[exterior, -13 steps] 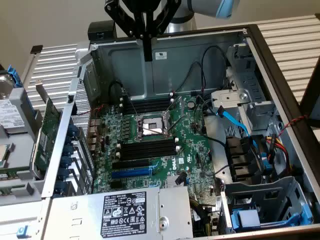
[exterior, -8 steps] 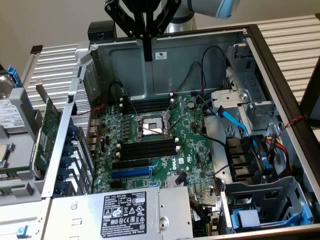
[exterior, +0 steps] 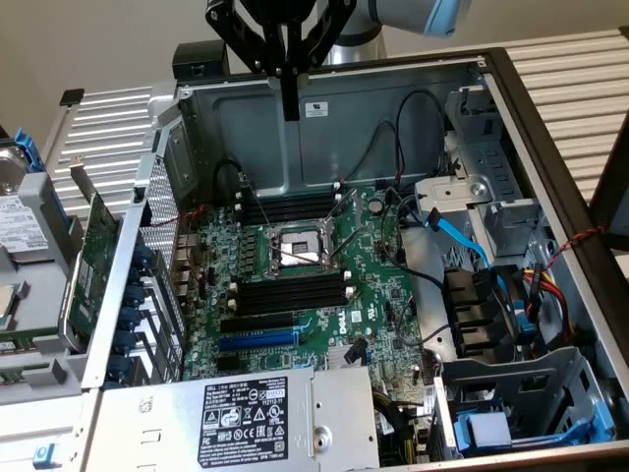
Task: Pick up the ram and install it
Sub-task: 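Reach for the ram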
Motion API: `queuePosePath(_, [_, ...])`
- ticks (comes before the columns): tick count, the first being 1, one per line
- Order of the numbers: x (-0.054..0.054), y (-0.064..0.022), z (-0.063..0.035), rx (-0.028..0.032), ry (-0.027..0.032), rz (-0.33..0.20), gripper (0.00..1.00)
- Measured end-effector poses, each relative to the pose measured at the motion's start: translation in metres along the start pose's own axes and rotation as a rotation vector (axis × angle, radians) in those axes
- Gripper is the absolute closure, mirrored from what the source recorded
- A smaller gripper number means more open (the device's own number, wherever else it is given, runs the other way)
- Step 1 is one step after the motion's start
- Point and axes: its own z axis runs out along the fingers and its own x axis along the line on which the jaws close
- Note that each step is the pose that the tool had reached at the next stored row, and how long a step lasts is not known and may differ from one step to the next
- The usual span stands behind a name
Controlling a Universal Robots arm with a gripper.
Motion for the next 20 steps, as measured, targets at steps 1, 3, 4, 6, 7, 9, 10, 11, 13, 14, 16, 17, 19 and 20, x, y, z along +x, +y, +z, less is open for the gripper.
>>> queuePosePath(1, [0.0, 0.0, 0.0, 0.0001, 0.0, 0.0, 0.89])
queuePosePath(3, [0.003, -0.0003, -0.0002, 0.0002, 0.0001, 0.0, 0.89])
queuePosePath(4, [0.005, -0.0004, -0.0002, 0.0001, 0.0001, 0.0, 0.89])
queuePosePath(6, [0.01, -0.0007, -0.0002, 0.0, 0.0, 0.0, 0.89])
queuePosePath(7, [0.013, -0.0009, -0.0003, 0.0001, 0.0001, 0.0, 0.89])
queuePosePath(9, [0.019, -0.0014, -0.0004, -0.0001, -0.0002, 0.0, 0.89])
queuePosePath(10, [0.023, -0.0016, -0.0005, -0.0001, -0.0004, 0.0, 0.89])
queuePosePath(11, [0.027, -0.0019, -0.0006, -0.0001, -0.0008, 0.0, 0.89])
queuePosePath(13, [0.036, -0.0025, -0.0008, -0.0002, -0.0021, 0.0, 0.89])
queuePosePath(14, [0.04, -0.0028, -0.0009, -0.0002, -0.0028, 0.0, 0.89])
queuePosePath(16, [0.049, -0.0035, -0.0011, -0.0003, -0.0043, 0.0, 0.89])
queuePosePath(17, [0.054, -0.0038, -0.0012, -0.0004, -0.0051, 0.0, 0.89])
queuePosePath(19, [0.063, -0.0045, -0.0014, -0.0005, -0.0065, 0.0, 0.89])
queuePosePath(20, [0.067, -0.0048, -0.0015, -0.0005, -0.0072, 0.0, 0.89])
